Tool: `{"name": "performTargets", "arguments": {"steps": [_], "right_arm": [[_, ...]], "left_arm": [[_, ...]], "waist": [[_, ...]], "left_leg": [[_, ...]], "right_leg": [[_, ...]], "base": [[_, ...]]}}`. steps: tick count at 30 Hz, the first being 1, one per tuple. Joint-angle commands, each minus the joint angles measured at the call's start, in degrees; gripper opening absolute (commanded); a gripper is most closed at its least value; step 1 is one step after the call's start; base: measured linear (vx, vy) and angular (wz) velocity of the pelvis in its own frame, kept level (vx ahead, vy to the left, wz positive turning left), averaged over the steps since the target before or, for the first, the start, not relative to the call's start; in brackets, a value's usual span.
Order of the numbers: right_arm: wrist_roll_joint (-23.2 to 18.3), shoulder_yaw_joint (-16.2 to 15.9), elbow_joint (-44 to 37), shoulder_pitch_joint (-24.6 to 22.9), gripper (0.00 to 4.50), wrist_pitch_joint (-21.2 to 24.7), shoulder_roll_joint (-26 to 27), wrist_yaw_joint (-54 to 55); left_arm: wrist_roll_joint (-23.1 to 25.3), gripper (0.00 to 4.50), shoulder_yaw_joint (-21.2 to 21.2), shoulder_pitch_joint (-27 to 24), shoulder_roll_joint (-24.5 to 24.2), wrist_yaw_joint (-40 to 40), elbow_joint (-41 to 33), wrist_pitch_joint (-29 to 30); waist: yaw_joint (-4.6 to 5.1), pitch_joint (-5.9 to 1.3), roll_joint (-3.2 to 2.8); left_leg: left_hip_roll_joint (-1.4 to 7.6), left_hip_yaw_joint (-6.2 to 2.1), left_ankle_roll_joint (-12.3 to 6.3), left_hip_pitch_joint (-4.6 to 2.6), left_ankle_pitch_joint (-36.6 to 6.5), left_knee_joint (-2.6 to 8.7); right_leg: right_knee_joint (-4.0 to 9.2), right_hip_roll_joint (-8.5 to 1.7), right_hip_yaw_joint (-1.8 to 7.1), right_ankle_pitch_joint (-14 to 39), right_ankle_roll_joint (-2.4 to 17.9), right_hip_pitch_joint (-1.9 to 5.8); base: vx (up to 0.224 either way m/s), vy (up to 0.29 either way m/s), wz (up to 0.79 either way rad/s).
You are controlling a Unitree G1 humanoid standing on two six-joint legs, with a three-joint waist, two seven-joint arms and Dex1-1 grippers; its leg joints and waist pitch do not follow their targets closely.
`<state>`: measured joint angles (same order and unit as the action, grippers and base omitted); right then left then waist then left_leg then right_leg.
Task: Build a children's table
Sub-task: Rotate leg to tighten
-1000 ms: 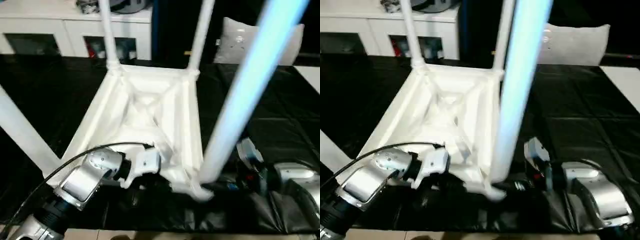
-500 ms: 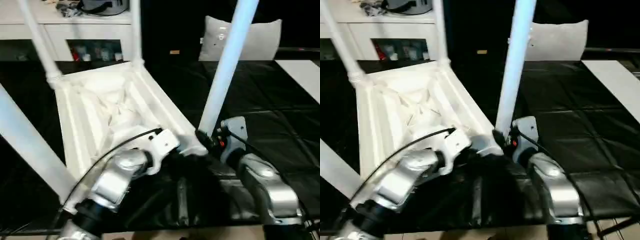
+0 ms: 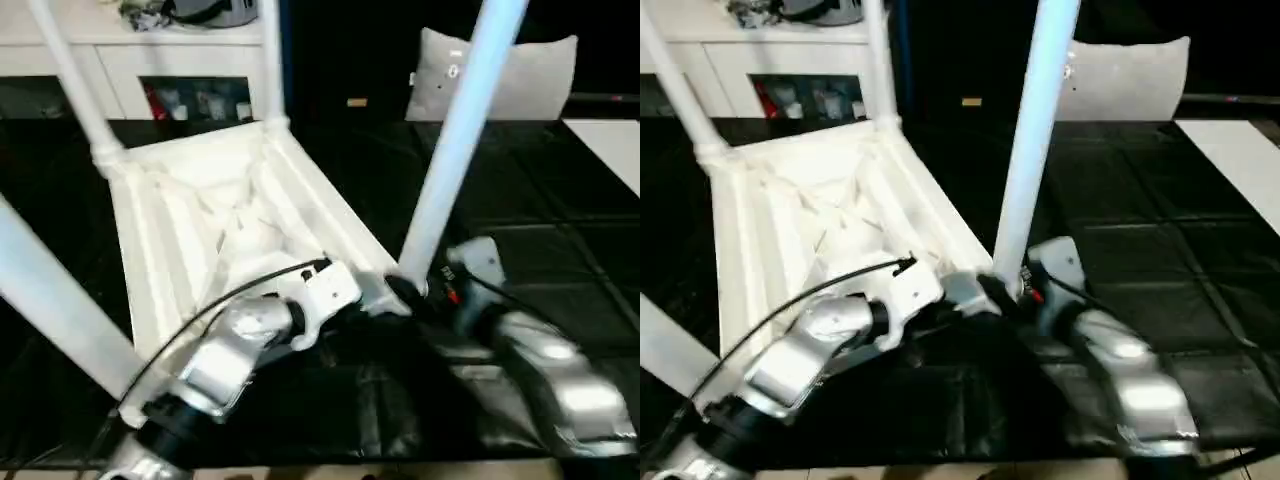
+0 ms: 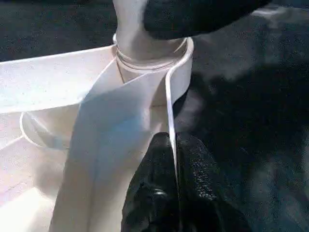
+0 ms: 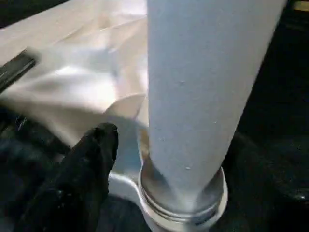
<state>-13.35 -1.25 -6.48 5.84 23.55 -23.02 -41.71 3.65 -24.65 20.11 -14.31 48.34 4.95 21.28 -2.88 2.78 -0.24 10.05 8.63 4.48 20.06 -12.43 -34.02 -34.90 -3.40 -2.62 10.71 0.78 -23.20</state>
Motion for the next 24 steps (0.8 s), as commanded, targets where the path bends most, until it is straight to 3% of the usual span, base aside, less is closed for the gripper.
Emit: {"name": "performTargets", "arguments": {"steps": [1,5,10,12,13,14,20,23,24], "right_arm": [[-1.1,-0.9,-0.6,-0.1,4.06,-2.3,-1.7,-5.5],[-3.3,-1.3,0.6,0.5,4.41,-3.6,-7.4,-13.7],[-3.9,-2.7,2.5,1.0,4.41,-8.3,-12.6,-23.6],[-5.5,-3.1,3.3,1.5,4.41,-7.5,-14.2,-28.1],[-6.3,-3.3,3.6,2.0,4.25,-6.7,-15.0,-30.1],[-6.5,-3.4,3.7,2.1,4.14,-6.5,-15.1,-30.5],[-8.3,-5.2,5.3,3.3,3.68,-4.5,-17.2,-36.0],[-8.0,-5.8,6.6,3.8,3.57,-5.6,-16.7,-36.7],[-8.1,-5.9,6.8,3.9,3.32,-5.7,-16.6,-36.7]], "left_arm": [[-1.8,0.0,-2.1,0.0,-0.8,4.7,-2.2,-3.0],[-2.5,0.0,-3.4,-0.1,-5.0,11.5,-2.0,-6.5],[-3.3,0.0,-4.5,0.8,-9.6,17.9,-1.0,-10.2],[-3.4,0.0,-5.0,1.2,-11.4,20.6,-0.5,-11.9],[-3.4,0.0,-5.2,1.5,-12.1,21.9,-0.1,-12.6],[-3.4,0.0,-5.3,1.6,-12.3,22.1,0.0,-12.8],[-3.7,0.0,-5.9,2.8,-13.3,25.0,1.1,-14.9],[-4.2,0.0,-6.0,3.3,-13.3,25.6,1.3,-15.3],[-4.2,0.0,-6.0,3.4,-13.3,25.7,1.4,-15.3]], "waist": [[-0.34,-2.95,0.49],[-1.16,-2.98,0.54],[-2.12,-3.0,0.63],[-2.13,-3.0,0.64],[-2.21,-3.03,0.9],[-2.22,-3.06,0.71],[-2.32,-3.14,0.91],[-2.32,-3.04,0.94],[-2.32,-3.11,1.0]], "left_leg": [[2.34,-0.19,-4.55,0.78,-8.1,3.71],[2.6,-0.15,-4.96,0.42,-8.0,3.77],[2.7,-0.09,-4.91,0.25,-8.2,3.75],[2.59,-0.08,-5.2,0.32,-8.0,3.71],[2.65,-0.11,-5.52,0.34,-7.7,3.68],[2.69,-0.15,-5.65,0.34,-7.3,3.71],[2.72,-0.1,-5.57,0.31,-6.5,3.57],[2.68,-0.06,-5.29,0.36,-6.7,3.6],[2.63,-0.04,-5.26,0.39,-6.7,3.52]], "right_leg": [[4.98,-4.15,2.62,15.2,9.0,3.41],[4.89,-4.1,2.59,15.0,9.8,3.22],[4.69,-4.26,2.62,15.2,10.2,3.18],[4.64,-4.21,2.55,15.0,10.5,3.21],[4.63,-4.24,2.55,14.9,10.5,3.33],[4.5,-4.22,2.52,14.5,10.8,3.28],[4.28,-4.3,2.47,13.7,11.6,3.35],[4.44,-4.34,2.44,14.4,11.6,3.3],[4.39,-4.32,2.43,14.4,11.6,3.35]], "base": [[0.0,0.0,0.0],[0.0,0.0,0.0],[0.0,0.0,0.0],[0.0,0.0,0.0],[0.0,0.0,0.0],[0.0,0.0,0.0],[0.0,0.0,0.0],[0.0,0.0,0.0],[0.0,0.0,0.0]]}}
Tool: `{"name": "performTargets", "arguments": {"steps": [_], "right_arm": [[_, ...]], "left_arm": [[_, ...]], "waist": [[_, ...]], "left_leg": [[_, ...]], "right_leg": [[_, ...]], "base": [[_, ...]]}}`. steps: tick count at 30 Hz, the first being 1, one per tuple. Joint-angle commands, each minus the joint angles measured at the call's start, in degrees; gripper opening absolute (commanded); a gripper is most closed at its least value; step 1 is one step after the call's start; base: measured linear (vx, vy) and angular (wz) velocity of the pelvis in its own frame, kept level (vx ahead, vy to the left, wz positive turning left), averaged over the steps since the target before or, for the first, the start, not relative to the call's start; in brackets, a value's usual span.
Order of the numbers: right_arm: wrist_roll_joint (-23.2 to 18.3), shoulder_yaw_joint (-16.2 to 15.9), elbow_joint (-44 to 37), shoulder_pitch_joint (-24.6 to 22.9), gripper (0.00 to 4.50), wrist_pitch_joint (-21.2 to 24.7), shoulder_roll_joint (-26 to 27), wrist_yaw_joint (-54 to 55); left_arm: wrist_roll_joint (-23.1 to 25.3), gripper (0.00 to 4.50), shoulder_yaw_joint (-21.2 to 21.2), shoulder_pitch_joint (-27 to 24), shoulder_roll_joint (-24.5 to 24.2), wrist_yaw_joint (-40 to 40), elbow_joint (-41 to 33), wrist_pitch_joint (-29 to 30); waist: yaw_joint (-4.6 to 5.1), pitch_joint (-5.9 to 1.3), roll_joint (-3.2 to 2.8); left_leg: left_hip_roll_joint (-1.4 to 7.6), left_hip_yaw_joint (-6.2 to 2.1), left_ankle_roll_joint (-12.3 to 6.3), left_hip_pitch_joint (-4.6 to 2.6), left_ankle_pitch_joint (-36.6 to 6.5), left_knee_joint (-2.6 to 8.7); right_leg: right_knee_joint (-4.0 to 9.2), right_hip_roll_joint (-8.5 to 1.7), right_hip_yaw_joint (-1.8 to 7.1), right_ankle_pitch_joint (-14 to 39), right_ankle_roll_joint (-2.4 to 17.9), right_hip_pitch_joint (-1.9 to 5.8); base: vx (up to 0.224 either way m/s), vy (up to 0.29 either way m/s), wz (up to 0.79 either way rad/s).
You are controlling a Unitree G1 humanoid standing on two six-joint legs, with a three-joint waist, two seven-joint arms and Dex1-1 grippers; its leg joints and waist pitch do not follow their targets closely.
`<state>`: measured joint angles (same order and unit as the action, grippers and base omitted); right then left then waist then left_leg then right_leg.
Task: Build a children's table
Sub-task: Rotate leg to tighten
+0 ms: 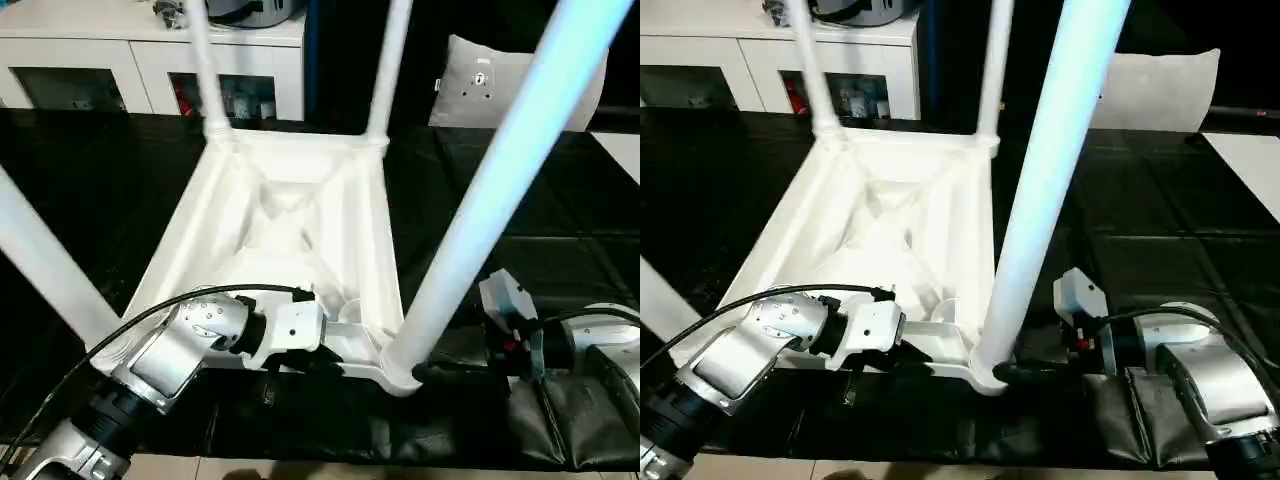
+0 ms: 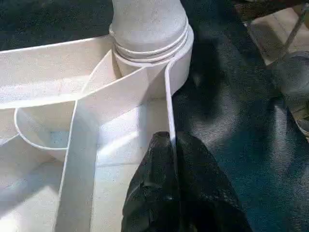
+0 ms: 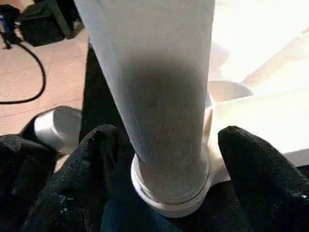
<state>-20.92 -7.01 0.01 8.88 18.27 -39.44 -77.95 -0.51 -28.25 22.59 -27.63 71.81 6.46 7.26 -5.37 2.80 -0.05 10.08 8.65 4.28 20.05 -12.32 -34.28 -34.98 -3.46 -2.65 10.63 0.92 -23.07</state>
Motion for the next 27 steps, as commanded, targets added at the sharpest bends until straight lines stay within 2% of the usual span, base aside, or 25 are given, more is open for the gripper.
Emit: {"name": "performTargets", "arguments": {"steps": [1,4,5,9,10,13,14,18,19,20,21,22,23,24,25,26,27], "right_arm": [[-0.7,-0.4,0.6,1.1,3.26,-0.3,0.0,-0.9],[-1.3,-1.1,0.6,1.3,3.19,0.5,0.3,-1.7],[-1.7,-1.4,0.7,1.4,2.9,1.1,0.3,-2.2],[-1.9,-1.7,0.5,1.3,2.63,1.6,0.3,-2.7],[-2.1,-1.7,0.4,1.2,2.38,1.7,0.4,-2.8],[-3.2,-1.9,-1.0,0.0,2.29,2.9,0.5,-2.8],[-3.2,-1.9,-1.0,0.0,2.09,2.9,0.5,-2.8],[-5.7,-1.0,-4.4,-2.3,2.02,5.3,1.9,0.0],[-6.6,0.1,-7.0,-3.4,1.97,7.1,5.2,5.6],[-6.6,0.1,-7.0,-3.4,1.97,7.1,5.2,5.6],[-5.9,0.3,-7.6,-3.5,1.97,8.0,7.1,9.2],[-3.9,0.4,-7.8,-3.4,1.97,8.8,10.1,15.1],[-3.9,0.4,-7.8,-3.4,1.97,8.8,10.1,15.1],[-2.3,0.6,-7.5,-3.1,1.97,9.2,12.5,19.6],[-0.8,1.1,-7.0,-2.5,1.96,10.1,15.6,25.0],[-0.4,1.3,-6.8,-2.3,1.96,10.5,16.4,26.5],[0.2,1.5,-6.6,-2.1,1.95,11.0,17.8,28.9]], "left_arm": [[-0.2,0.0,-2.3,1.0,0.2,2.6,0.0,-1.5],[-0.2,0.0,-2.3,1.1,0.3,3.1,0.3,-1.8],[-0.3,0.0,-2.4,1.2,0.3,3.4,0.4,-2.1],[-0.3,0.0,-2.4,1.2,0.2,3.7,0.4,-2.2],[-0.3,0.0,-2.4,1.2,0.2,3.7,0.5,-2.2],[-0.8,0.0,-2.0,0.7,0.3,3.7,0.1,-1.3],[-0.8,0.0,-2.0,0.7,0.3,3.7,0.1,-1.3],[-1.8,0.0,-1.1,0.0,1.2,2.0,-1.1,1.0],[-2.3,0.0,0.3,-0.6,3.2,-1.9,-2.3,4.7],[-2.3,0.0,0.3,-0.6,3.2,-1.9,-2.3,4.7],[-2.8,0.0,1.2,-0.9,4.6,-4.1,-3.0,6.9],[-3.4,0.0,2.2,-1.4,6.7,-7.2,-3.9,9.7],[-3.4,0.0,2.2,-1.4,6.7,-7.2,-3.9,9.7],[-3.4,0.0,2.6,-1.8,8.3,-9.5,-4.4,11.3],[-2.9,0.0,3.0,-2.1,10.1,-12.2,-4.7,12.8],[-2.7,0.0,3.1,-2.1,10.7,-13.0,-4.8,13.3],[-2.4,0.0,3.3,-2.3,11.7,-14.5,-4.8,14.1]], "waist": [[0.15,-3.14,0.81],[0.15,-3.17,0.85],[0.14,-3.1,0.76],[0.05,-3.1,0.72],[0.08,-3.08,0.77],[0.03,-2.97,0.8],[-0.02,-2.98,0.79],[-0.08,-2.77,0.79],[0.0,-2.66,0.78],[0.1,-2.56,0.85],[0.25,-2.52,0.57],[0.53,-2.39,0.62],[0.91,-2.19,0.84],[1.07,-2.27,0.61],[1.79,-2.16,0.72],[2.55,-2.09,0.8],[2.8,-2.16,0.75]], "left_leg": [[2.62,-0.09,-5.0,0.39,-6.6,3.8],[2.66,-0.11,-5.19,0.36,-6.4,3.79],[2.68,-0.1,-5.25,0.34,-6.5,3.8],[2.67,-0.1,-5.09,0.32,-6.2,3.82],[2.67,-0.06,-5.14,0.31,-6.5,3.79],[2.67,-0.06,-5.02,0.34,-6.7,3.86],[2.66,-0.05,-5.02,0.31,-6.8,3.87],[2.65,-0.09,-4.59,0.35,-7.2,4.0],[2.65,-0.14,-4.03,0.39,-7.6,4.11],[2.59,-0.12,-3.86,0.42,-8.1,4.17],[2.5,-0.19,-3.51,0.38,-8.5,4.23],[2.39,-0.19,-2.9,0.33,-9.4,4.23],[2.13,-0.29,-2.24,0.68,-10.1,4.42],[2.06,-0.4,-1.9,0.67,-10.6,4.46],[2.0,-0.4,-1.39,0.66,-11.3,4.48],[1.83,-0.57,-1.11,0.62,-12.5,4.46],[1.75,-0.66,-1.04,0.7,-12.6,4.45]], "right_leg": [[4.49,-4.28,2.45,14.5,11.5,3.23],[4.33,-4.21,2.44,13.6,11.5,3.27],[4.38,-4.19,2.44,13.7,11.7,3.2],[4.34,-4.2,2.45,13.5,11.7,3.2],[4.36,-4.16,2.44,13.6,11.8,3.19],[4.46,-4.2,2.46,14.2,11.6,3.19],[4.51,-4.2,2.47,14.5,11.5,3.19],[4.65,-4.24,2.52,16.3,10.6,3.12],[4.75,-4.18,2.51,16.9,10.3,3.05],[4.87,-4.11,2.49,18.0,9.9,3.03],[4.93,-4.12,2.41,19.3,9.7,2.96],[5.24,-4.08,2.36,21.8,9.0,2.81],[5.58,-4.06,2.16,25.1,7.7,2.95],[5.66,-4.15,2.11,26.7,7.0,3.04],[5.98,-4.0,2.1,28.4,5.9,2.68],[6.3,-4.02,1.89,30.7,5.1,2.59],[6.3,-4.01,1.84,31.1,4.7,2.73]], "base": [[0.0,0.0,0.0],[0.0,0.0,0.0],[0.0,0.0,0.0],[0.0,0.0,0.0],[0.0,0.0,0.0],[0.0,0.0,0.0],[0.0,0.0,0.0],[0.0,0.0,0.0],[0.0,0.0,0.0],[0.0,0.0,0.0],[0.0,0.0,0.0],[0.0,0.0,0.0],[0.0,0.0,0.0],[0.0,0.0,0.0],[0.0,0.0,0.0],[0.0,0.0,0.0],[0.0,0.0,0.0]]}}
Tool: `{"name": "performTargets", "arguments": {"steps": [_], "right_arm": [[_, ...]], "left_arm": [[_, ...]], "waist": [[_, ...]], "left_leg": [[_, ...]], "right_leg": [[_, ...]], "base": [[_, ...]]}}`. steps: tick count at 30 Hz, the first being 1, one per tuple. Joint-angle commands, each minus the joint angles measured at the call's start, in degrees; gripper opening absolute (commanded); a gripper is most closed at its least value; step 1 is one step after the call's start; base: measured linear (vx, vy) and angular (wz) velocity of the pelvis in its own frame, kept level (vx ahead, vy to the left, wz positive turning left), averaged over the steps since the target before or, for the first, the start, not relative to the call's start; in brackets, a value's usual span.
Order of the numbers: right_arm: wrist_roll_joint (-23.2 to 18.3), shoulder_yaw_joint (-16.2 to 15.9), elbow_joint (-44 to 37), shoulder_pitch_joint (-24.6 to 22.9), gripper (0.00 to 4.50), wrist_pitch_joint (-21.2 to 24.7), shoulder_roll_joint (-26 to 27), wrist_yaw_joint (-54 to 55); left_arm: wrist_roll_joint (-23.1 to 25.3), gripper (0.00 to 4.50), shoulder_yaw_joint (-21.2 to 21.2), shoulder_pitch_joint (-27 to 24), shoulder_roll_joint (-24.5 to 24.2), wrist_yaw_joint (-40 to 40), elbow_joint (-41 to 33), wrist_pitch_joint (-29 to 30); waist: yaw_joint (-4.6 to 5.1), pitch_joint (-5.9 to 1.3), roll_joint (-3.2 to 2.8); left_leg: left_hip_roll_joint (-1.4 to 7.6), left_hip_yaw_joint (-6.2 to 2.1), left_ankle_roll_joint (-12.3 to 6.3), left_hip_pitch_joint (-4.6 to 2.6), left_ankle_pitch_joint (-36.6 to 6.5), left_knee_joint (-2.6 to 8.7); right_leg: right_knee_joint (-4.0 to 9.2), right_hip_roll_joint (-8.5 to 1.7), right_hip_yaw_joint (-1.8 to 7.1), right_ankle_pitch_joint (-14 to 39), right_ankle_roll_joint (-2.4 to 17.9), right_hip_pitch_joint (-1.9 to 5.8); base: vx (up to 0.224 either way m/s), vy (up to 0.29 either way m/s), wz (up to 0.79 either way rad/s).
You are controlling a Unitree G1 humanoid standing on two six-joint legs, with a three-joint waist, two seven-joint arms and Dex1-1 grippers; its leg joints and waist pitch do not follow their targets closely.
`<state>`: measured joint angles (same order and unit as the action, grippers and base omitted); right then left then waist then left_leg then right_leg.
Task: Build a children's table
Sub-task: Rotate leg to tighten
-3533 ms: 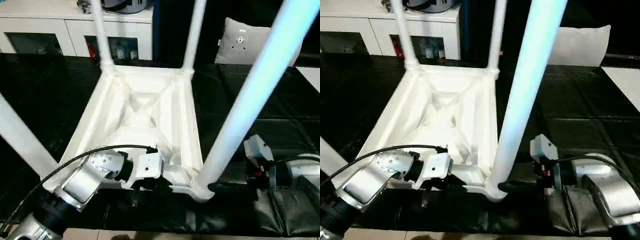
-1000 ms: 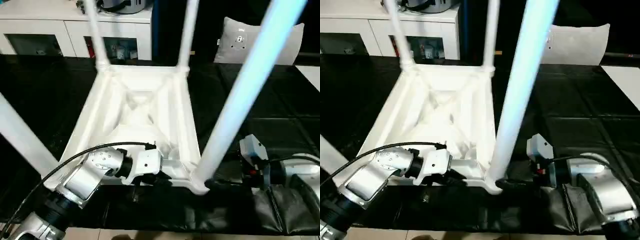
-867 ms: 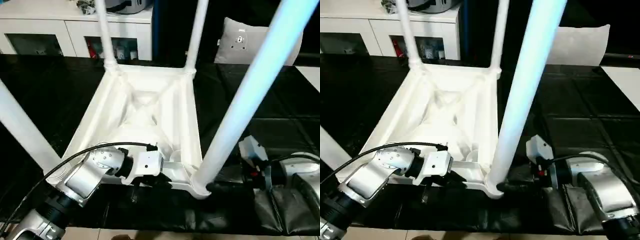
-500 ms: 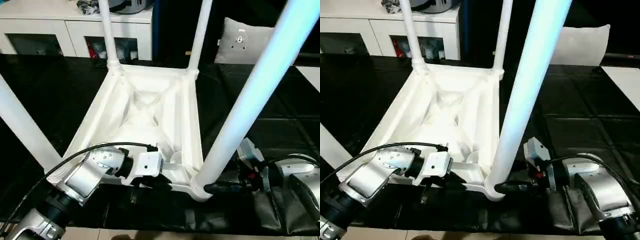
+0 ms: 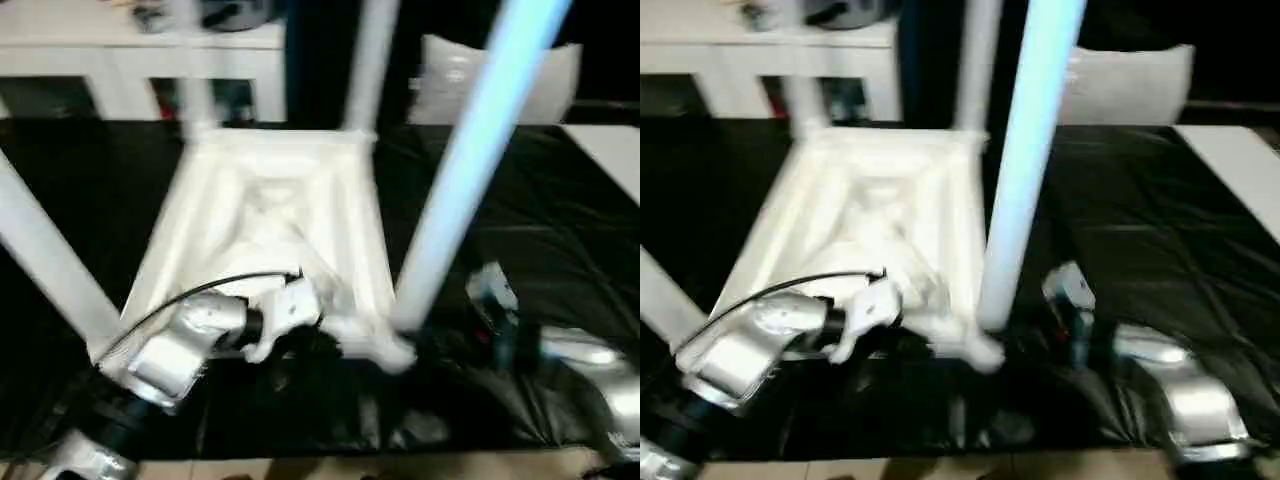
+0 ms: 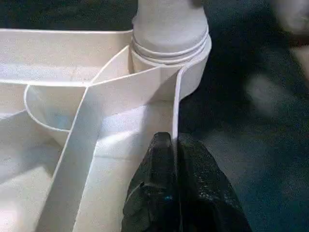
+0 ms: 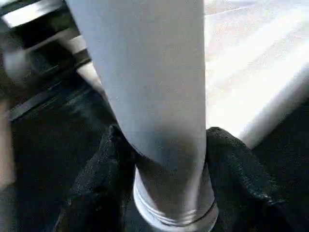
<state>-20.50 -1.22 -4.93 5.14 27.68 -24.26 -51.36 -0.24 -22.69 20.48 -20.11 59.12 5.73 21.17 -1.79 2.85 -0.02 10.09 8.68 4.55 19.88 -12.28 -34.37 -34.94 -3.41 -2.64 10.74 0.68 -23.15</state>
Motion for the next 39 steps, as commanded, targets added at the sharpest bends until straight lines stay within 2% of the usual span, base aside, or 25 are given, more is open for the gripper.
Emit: {"name": "performTargets", "arguments": {"steps": [1,2,4,7,8,9,10,11,12,14,16,17,21,22,25,26,27,28,32,39], "right_arm": [[2.4,-4.5,-1.8,2.1,1.94,2.3,6.2,8.7],[3.5,-4.7,-2.1,2.1,1.94,3.0,7.6,11.4],[5.6,-4.5,-2.4,2.3,1.93,4.9,11.1,17.8],[6.1,-3.9,-2.4,2.7,1.93,7.5,15.1,23.5],[8.8,-5.9,-2.7,2.6,2.27,5.9,17.6,26.7],[8.9,-6.0,-2.6,2.4,2.47,5.1,18.8,27.7],[8.8,-5.9,-2.5,2.4,2.6,4.6,19.5,28.3],[8.8,-5.7,-2.6,2.3,2.6,4.4,19.8,28.5],[8.8,-5.7,-2.6,2.3,2.6,4.2,19.9,28.6],[9.2,-5.9,-3.2,2.0,2.98,3.6,19.5,28.3],[9.5,-6.0,-3.5,1.9,3.05,3.3,18.8,27.9],[9.3,-5.8,-3.9,1.6,3.15,2.8,17.5,26.6],[8.3,-4.3,-4.4,1.4,3.63,2.3,14.8,23.1],[7.5,-3.6,-4.5,1.4,3.63,2.3,13.6,21.4],[6.2,-3.7,-5.1,1.2,3.93,1.3,7.2,13.3],[6.1,-3.8,-5.2,1.2,3.98,1.2,6.5,12.4],[6.1,-3.8,-5.2,1.2,4.21,1.2,6.5,12.4],[5.8,-4.1,-5.4,1.0,4.32,0.5,4.3,9.5],[3.2,-3.8,-5.8,0.4,4.41,-0.7,-5.3,-3.5],[0.0,-3.3,-4.6,0.4,4.41,-2.2,-11.1,-13.4]], "left_arm": [[-1.4,0.0,-1.8,-0.3,7.5,-6.8,-4.1,2.7],[-0.8,0.0,-1.7,-0.3,8.9,-8.6,-4.3,4.1],[0.8,0.0,-1.8,-0.2,11.5,-12.3,-4.2,5.6],[2.0,0.0,-1.8,0.0,14.3,-16.0,-3.6,6.8],[3.1,0.0,-2.6,0.2,17.0,-18.9,-3.2,7.6],[3.1,0.0,-2.8,0.3,17.6,-19.2,-3.2,7.7],[3.0,0.0,-3.0,0.4,17.9,-19.2,-3.3,7.8],[3.0,0.0,-3.0,0.4,18.0,-19.3,-3.4,8.0],[3.1,0.0,-3.0,0.4,17.9,-19.4,-3.5,8.0],[3.4,0.0,-3.1,0.3,17.4,-19.1,-4.0,8.2],[3.7,0.0,-3.0,0.3,16.7,-18.9,-4.1,8.4],[3.7,0.0,-2.9,0.2,15.4,-17.8,-4.1,8.1],[3.7,0.0,-2.6,0.2,12.8,-14.8,-4.3,6.3],[3.4,0.0,-2.6,0.2,11.8,-13.4,-4.3,5.7],[2.8,0.0,-3.3,-0.2,7.6,-8.4,-4.6,3.2],[2.8,0.0,-3.4,-0.2,7.1,-7.9,-4.6,2.9],[2.8,0.0,-3.4,-0.2,7.1,-7.9,-4.6,2.9],[2.4,0.0,-3.5,-0.5,5.9,-6.3,-4.8,2.5],[0.5,0.0,-5.0,-1.3,-0.8,3.6,-5.3,-2.8],[0.1,0.0,-6.5,-0.5,-4.9,9.9,-4.0,-7.8]], "waist": [[-0.16,-2.15,0.76],[0.12,-2.25,0.69],[0.44,-2.25,0.94],[0.48,-2.33,0.68],[0.38,-2.47,0.54],[0.47,-2.43,0.49],[0.26,-2.57,0.5],[0.26,-2.57,0.5],[0.18,-2.62,0.51],[-0.05,-2.73,0.37],[-0.12,-2.74,0.2],[-0.21,-2.68,0.11],[-0.2,-2.56,0.1],[-0.18,-2.56,0.18],[-0.48,-2.71,0.34],[-0.55,-2.73,0.24],[-0.57,-2.68,0.2],[-0.66,-2.75,0.38],[-1.51,-2.81,0.47],[-3.25,-2.87,0.41]], "left_leg": [[1.72,-0.7,-1.34,1.06,-12.8,4.53],[1.68,-0.72,-1.29,0.9,-13.2,4.41],[1.66,-0.67,-1.52,0.88,-12.6,4.4],[1.77,-0.6,-1.98,0.85,-11.9,4.48],[1.89,-0.63,-2.07,0.89,-11.4,4.53],[1.99,-0.5,-1.95,0.94,-11.1,4.55],[1.91,-0.56,-2.04,1.08,-10.1,4.63],[1.91,-0.56,-2.04,1.08,-10.1,4.63],[1.96,-0.48,-2.29,1.04,-9.6,4.56],[2.01,-0.43,-2.75,1.09,-7.9,4.54],[2.03,-0.41,-2.83,1.14,-7.1,4.51],[2.05,-0.38,-2.89,1.06,-7.7,4.58],[2.13,-0.43,-3.04,1.01,-9.6,4.68],[2.15,-0.4,-3.08,1.0,-9.7,4.7],[2.23,-0.53,-3.34,0.9,-9.1,4.58],[2.27,-0.44,-3.85,0.93,-8.7,4.49],[2.34,-0.27,-4.04,0.9,-8.5,4.45],[2.35,-0.28,-4.01,0.86,-8.3,4.42],[2.57,-0.23,-4.95,0.67,-8.5,4.34],[2.83,-0.09,-4.61,0.21,-8.1,4.35]], "right_leg": [[6.33,-3.96,1.89,31.1,4.5,2.7],[6.46,-3.94,1.84,31.6,4.4,2.46],[6.59,-3.86,1.98,31.2,4.3,2.31],[6.4,-3.72,2.22,28.4,4.8,2.17],[6.19,-3.79,2.29,26.4,5.3,2.32],[6.13,-3.69,2.42,25.2,5.5,2.22],[5.85,-3.83,2.43,22.7,6.0,2.61],[5.85,-3.83,2.43,22.7,6.0,2.61],[5.71,-3.78,2.53,20.5,6.5,2.62],[5.27,-3.77,2.61,15.9,7.7,2.94],[5.14,-3.76,2.6,13.8,8.3,3.06],[5.14,-3.82,2.6,13.6,8.9,3.16],[5.42,-3.91,2.64,17.0,8.3,3.17],[5.45,-3.89,2.64,17.0,8.4,3.14],[5.27,-3.91,2.6,15.9,8.6,3.47],[5.07,-4.01,2.69,14.8,9.1,3.35],[5.07,-4.04,2.74,14.3,9.6,3.19],[5.09,-4.05,2.66,14.4,9.6,3.29],[5.05,-4.19,2.71,15.2,9.7,3.17],[4.81,-4.33,2.78,15.0,10.4,2.91]], "base": [[0.0,0.0,0.0],[0.0,0.0,0.0],[0.0,0.0,0.0],[0.0,0.0,0.0],[0.0,0.0,0.0],[0.0,0.0,0.0],[0.0,0.0,0.0],[0.0,0.0,0.0],[0.0,0.0,0.0],[0.0,0.0,0.0],[0.0,0.0,0.0],[0.0,0.0,0.0],[0.0,0.0,0.0],[0.0,0.0,0.0],[0.0,0.0,0.0],[0.0,0.0,0.0],[0.0,0.0,0.0],[0.0,0.0,0.0],[0.0,0.0,0.0],[0.0,0.0,0.0]]}}
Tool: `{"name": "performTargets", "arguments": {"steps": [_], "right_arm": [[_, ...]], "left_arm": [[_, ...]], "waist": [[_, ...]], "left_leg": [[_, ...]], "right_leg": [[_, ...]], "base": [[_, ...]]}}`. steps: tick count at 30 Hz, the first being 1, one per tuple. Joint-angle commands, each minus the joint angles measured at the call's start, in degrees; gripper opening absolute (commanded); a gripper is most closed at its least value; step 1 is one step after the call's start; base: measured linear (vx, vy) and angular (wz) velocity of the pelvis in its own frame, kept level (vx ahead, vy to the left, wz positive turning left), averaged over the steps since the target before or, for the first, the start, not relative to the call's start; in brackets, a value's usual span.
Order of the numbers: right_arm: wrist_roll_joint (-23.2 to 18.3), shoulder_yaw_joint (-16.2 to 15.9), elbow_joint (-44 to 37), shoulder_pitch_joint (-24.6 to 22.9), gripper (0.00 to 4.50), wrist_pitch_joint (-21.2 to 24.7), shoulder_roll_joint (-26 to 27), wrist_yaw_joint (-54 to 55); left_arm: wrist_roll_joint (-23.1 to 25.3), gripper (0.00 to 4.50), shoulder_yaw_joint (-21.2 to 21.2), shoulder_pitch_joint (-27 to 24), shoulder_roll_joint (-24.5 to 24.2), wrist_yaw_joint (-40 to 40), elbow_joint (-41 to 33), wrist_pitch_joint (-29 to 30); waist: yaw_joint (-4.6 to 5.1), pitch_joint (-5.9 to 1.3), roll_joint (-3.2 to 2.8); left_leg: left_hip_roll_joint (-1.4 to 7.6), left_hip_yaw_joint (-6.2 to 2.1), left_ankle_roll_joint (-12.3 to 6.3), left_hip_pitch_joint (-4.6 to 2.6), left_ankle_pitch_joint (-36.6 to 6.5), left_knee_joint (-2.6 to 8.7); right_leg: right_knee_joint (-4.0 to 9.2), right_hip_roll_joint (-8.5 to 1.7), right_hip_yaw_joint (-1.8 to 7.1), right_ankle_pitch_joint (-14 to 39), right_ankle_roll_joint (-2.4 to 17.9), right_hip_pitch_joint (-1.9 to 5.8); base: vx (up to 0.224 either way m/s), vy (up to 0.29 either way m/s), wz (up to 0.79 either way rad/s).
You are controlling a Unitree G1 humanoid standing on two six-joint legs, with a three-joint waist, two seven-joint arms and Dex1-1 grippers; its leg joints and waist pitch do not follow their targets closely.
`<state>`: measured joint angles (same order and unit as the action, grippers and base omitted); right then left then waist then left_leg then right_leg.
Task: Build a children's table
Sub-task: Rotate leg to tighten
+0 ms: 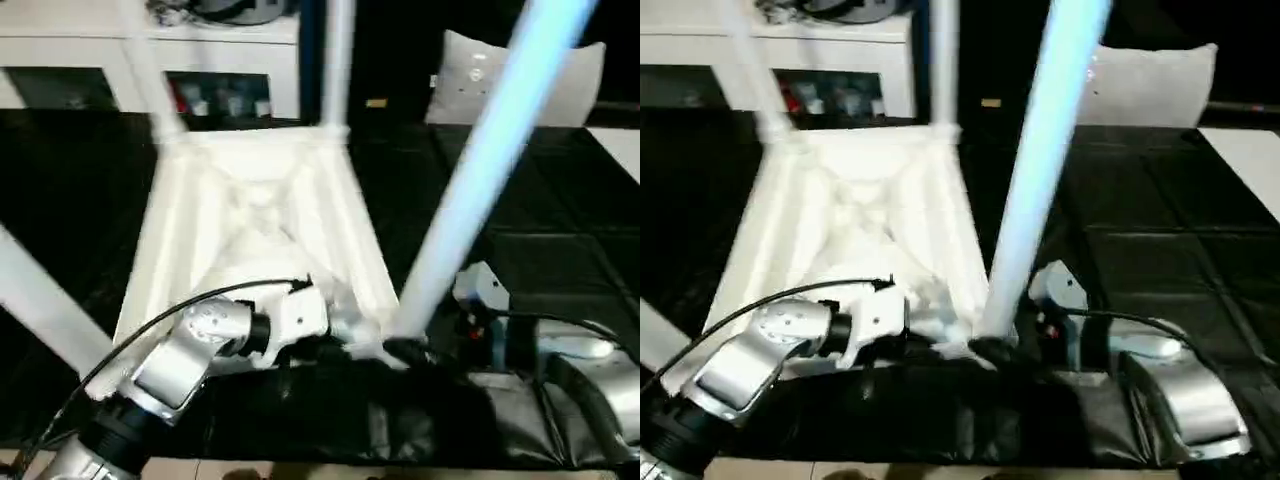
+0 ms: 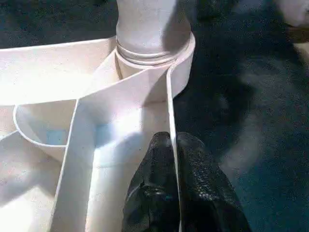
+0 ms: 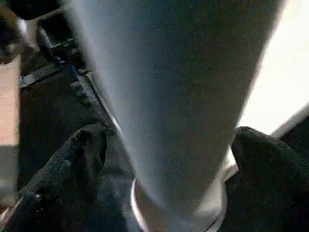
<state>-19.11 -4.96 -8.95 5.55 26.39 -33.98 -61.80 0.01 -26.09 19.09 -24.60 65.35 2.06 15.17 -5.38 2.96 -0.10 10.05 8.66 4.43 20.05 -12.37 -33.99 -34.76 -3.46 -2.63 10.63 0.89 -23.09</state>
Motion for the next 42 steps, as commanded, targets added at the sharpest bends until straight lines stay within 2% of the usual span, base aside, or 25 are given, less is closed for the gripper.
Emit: {"name": "performTargets", "arguments": {"steps": [1,4,7,8,13,16,21,23,24,25,30,31,33,35,36,37,38,40,42], "right_arm": [[-2.1,0.5,-0.1,-0.1,4.14,-1.4,-2.5,-5.5],[-2.9,-0.3,0.6,-0.1,4.01,-1.4,-5.0,-9.7],[-3.8,-1.5,1.3,0.1,3.59,-1.0,-6.8,-12.9],[-3.8,-1.6,1.5,0.2,3.59,-1.0,-7.0,-13.4],[-3.9,-1.8,2.5,0.4,3.16,-1.5,-7.1,-14.3],[-4.0,-2.2,3.3,0.6,2.79,-2.1,-7.1,-15.1],[-4.2,-2.8,4.3,1.1,2.56,-2.5,-6.7,-15.5],[-4.2,-3.2,4.5,1.4,2.25,-2.4,-6.2,-15.3],[-4.3,-3.3,4.5,1.3,2.24,-2.2,-6.0,-15.3],[-5.1,-3.2,3.9,0.9,2.21,-1.6,-5.3,-14.9],[-7.2,-2.2,1.2,-0.7,2.07,0.8,-3.2,-11.7],[-7.2,-1.8,-0.6,-1.6,2.07,2.7,-0.5,-6.6],[-6.3,-1.7,-1.1,-1.7,2.07,3.4,1.2,-3.1],[-4.3,-1.5,-1.1,-1.5,2.06,4.5,4.7,3.3],[-3.4,-0.9,-0.9,-1.1,2.06,5.5,7.7,7.9],[-1.5,-0.3,-0.6,-0.4,2.05,6.9,12.3,15.1],[-0.6,-0.2,-0.5,-0.1,2.05,7.4,14.0,17.8],[1.0,-0.3,-0.6,0.3,2.04,8.3,16.5,22.0],[3.1,-0.6,-0.5,0.8,2.03,9.4,19.2,26.6]], "left_arm": [[-0.2,0.0,-3.3,1.2,-1.0,4.8,0.0,-2.5],[-0.6,0.0,-3.9,2.1,-1.9,7.2,0.7,-4.2],[-1.1,0.0,-4.5,2.8,-2.5,9.2,1.2,-5.7],[-1.1,0.0,-4.6,2.9,-2.5,9.5,1.3,-5.9],[-1.3,0.0,-4.5,3.1,-2.5,10.1,1.7,-6.6],[-1.6,0.0,-4.4,3.3,-2.4,10.5,2.1,-7.1],[-1.8,0.0,-4.4,3.3,-2.5,11.0,2.5,-7.8],[-1.9,0.0,-4.3,3.3,-2.6,11.2,2.6,-7.8],[-2.0,0.0,-4.3,3.2,-2.6,11.2,2.5,-7.8],[-2.4,0.0,-4.0,2.9,-2.4,10.7,2.2,-7.0],[-3.2,0.0,-2.7,2.6,-0.9,7.8,1.1,-3.4],[-3.9,0.0,-1.2,2.5,1.2,4.5,0.4,-0.4],[-3.8,0.0,-0.7,2.4,2.3,2.6,0.3,0.9],[-3.3,0.0,0.0,2.3,4.2,-0.8,0.3,2.6],[-3.0,0.0,0.4,2.1,5.7,-3.2,0.1,4.1],[-2.5,0.0,0.8,1.9,8.2,-7.0,0.2,6.5],[-2.2,0.0,1.0,1.9,9.2,-8.5,0.3,7.3],[-1.4,0.0,1.4,2.0,11.1,-11.4,0.8,8.6],[-0.9,0.0,2.3,2.4,13.6,-14.8,1.7,10.1]], "waist": [[0.18,-3.1,0.6],[0.13,-3.07,0.69],[-0.01,-3.17,0.76],[0.06,-3.14,0.79],[0.06,-3.27,0.81],[0.02,-3.26,0.83],[0.08,-3.3,0.83],[0.13,-3.36,0.83],[0.14,-3.35,0.85],[0.2,-3.29,1.12],[0.31,-3.0,1.0],[0.36,-2.88,0.83],[0.52,-2.81,0.88],[1.05,-2.37,0.88],[1.28,-2.3,0.86],[1.89,-2.22,1.01],[2.66,-2.15,1.0],[3.73,-2.27,1.04],[4.43,-2.32,1.07]], "left_leg": [[2.84,-0.1,-4.7,0.14,-8.1,3.89],[2.65,-0.1,-4.9,0.28,-7.4,3.82],[2.72,-0.16,-5.07,0.36,-7.0,3.73],[2.74,-0.13,-5.02,0.32,-7.1,3.73],[2.76,-0.13,-4.84,0.35,-6.6,3.66],[2.71,-0.12,-4.68,0.35,-6.8,3.61],[2.69,-0.13,-4.67,0.35,-6.7,3.58],[2.64,-0.13,-4.64,0.4,-6.4,3.53],[2.64,-0.12,-4.65,0.41,-6.4,3.51],[2.63,-0.1,-4.66,0.45,-6.5,3.53],[2.6,-0.1,-4.14,0.32,-7.8,3.66],[2.64,-0.09,-3.88,0.28,-8.2,3.76],[2.53,-0.21,-3.19,0.28,-9.1,3.86],[2.16,-0.21,-2.02,0.3,-11.2,3.98],[2.08,-0.34,-1.57,0.39,-11.4,4.11],[1.91,-0.43,-1.15,0.51,-12.4,4.1],[1.69,-0.68,-0.37,0.75,-13.1,4.15],[1.55,-1.04,-0.15,1.2,-13.9,4.23],[1.46,-0.87,-1.17,0.7,-14.6,3.93]], "right_leg": [[4.55,-4.36,2.76,15.0,10.2,3.11],[4.58,-4.24,2.61,15.0,10.2,3.09],[4.45,-4.33,2.63,14.9,10.3,3.27],[4.51,-4.31,2.61,15.2,10.4,3.17],[4.34,-4.28,2.54,14.4,11.1,3.22],[4.4,-4.29,2.52,15.2,10.8,3.27],[4.38,-4.2,2.48,15.4,10.6,3.24],[4.32,-4.23,2.45,15.0,10.8,3.31],[4.33,-4.22,2.46,15.0,10.8,3.3],[4.33,-4.18,2.44,15.3,10.7,3.3],[4.69,-4.16,2.44,19.0,9.6,3.05],[4.82,-4.17,2.51,19.9,9.3,2.95],[4.92,-4.03,2.34,21.5,8.9,2.91],[5.6,-3.95,2.2,27.1,6.8,2.53],[5.74,-3.99,2.14,28.5,6.1,2.6],[6.06,-4.05,2.0,31.1,4.9,2.48],[6.15,-3.95,1.67,33.2,3.7,2.54],[6.35,-4.06,1.43,34.6,2.4,2.81],[6.82,-3.93,1.62,34.0,2.5,2.18]], "base": [[0.0,0.0,0.0],[0.0,0.0,0.0],[0.0,0.0,0.0],[0.0,0.0,0.0],[0.0,0.0,0.0],[0.0,0.0,0.0],[0.0,0.0,0.0],[0.0,0.0,0.0],[0.0,0.0,0.0],[0.0,0.0,0.0],[0.0,0.0,0.0],[0.0,0.0,0.0],[0.0,0.0,0.0],[0.0,0.0,0.0],[0.0,0.0,0.0],[0.0,0.0,0.0],[0.0,0.0,0.0],[0.0,0.0,0.0],[0.0,0.0,0.0]]}}
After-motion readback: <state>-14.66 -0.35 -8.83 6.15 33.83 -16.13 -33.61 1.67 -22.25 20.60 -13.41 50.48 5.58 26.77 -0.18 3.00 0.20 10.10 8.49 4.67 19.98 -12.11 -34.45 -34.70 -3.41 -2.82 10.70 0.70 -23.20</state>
